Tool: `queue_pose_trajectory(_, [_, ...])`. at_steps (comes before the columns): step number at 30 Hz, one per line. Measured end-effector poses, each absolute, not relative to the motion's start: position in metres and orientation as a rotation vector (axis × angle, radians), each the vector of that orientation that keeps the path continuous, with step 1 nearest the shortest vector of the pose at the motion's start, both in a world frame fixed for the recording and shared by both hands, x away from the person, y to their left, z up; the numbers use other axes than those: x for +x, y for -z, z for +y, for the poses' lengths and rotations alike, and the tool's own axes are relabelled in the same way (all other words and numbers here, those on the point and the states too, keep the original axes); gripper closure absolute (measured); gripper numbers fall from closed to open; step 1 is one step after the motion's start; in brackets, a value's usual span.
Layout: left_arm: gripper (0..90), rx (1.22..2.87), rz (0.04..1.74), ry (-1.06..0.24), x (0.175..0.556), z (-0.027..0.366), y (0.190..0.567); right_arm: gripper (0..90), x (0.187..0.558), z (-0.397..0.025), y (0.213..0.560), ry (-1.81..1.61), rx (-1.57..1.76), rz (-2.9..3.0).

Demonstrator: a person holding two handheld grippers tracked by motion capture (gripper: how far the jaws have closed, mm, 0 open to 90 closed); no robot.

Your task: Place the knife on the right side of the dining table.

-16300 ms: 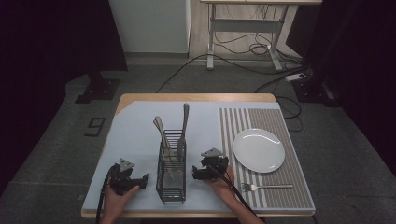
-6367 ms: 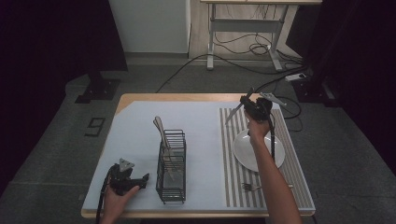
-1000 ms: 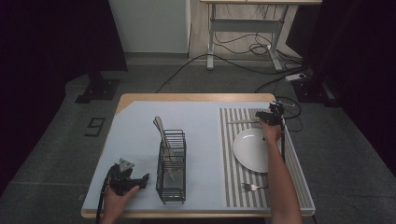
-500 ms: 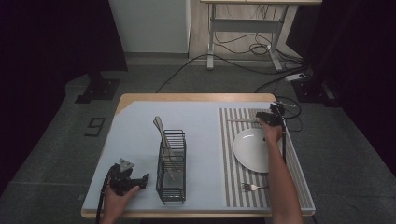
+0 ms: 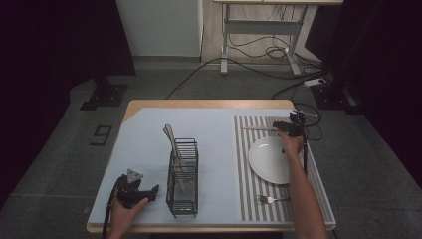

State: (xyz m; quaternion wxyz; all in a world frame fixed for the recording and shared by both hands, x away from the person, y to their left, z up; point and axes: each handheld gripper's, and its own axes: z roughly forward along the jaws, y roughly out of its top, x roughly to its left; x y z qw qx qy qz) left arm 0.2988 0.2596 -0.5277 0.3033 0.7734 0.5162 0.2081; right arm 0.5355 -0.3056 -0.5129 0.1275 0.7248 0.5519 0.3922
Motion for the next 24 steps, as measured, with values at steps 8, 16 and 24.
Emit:
queue_pose_trajectory(8, [8.6,2.05,1.368,-0.551,0.299,0.26,0.528,50.9,0.535,-0.313,0.519,-1.143,2.148,1.596])
queue_pose_trajectory(16, [8.6,2.049,1.368,-0.551,0.299,0.26,0.528,50.0,0.536,-0.313,0.521,-1.149,2.145,1.586])
queue_pose_trajectory(24, [8.6,2.049,1.368,-0.551,0.299,0.26,0.528,49.2,0.525,-0.305,0.51,-1.184,2.086,1.613])
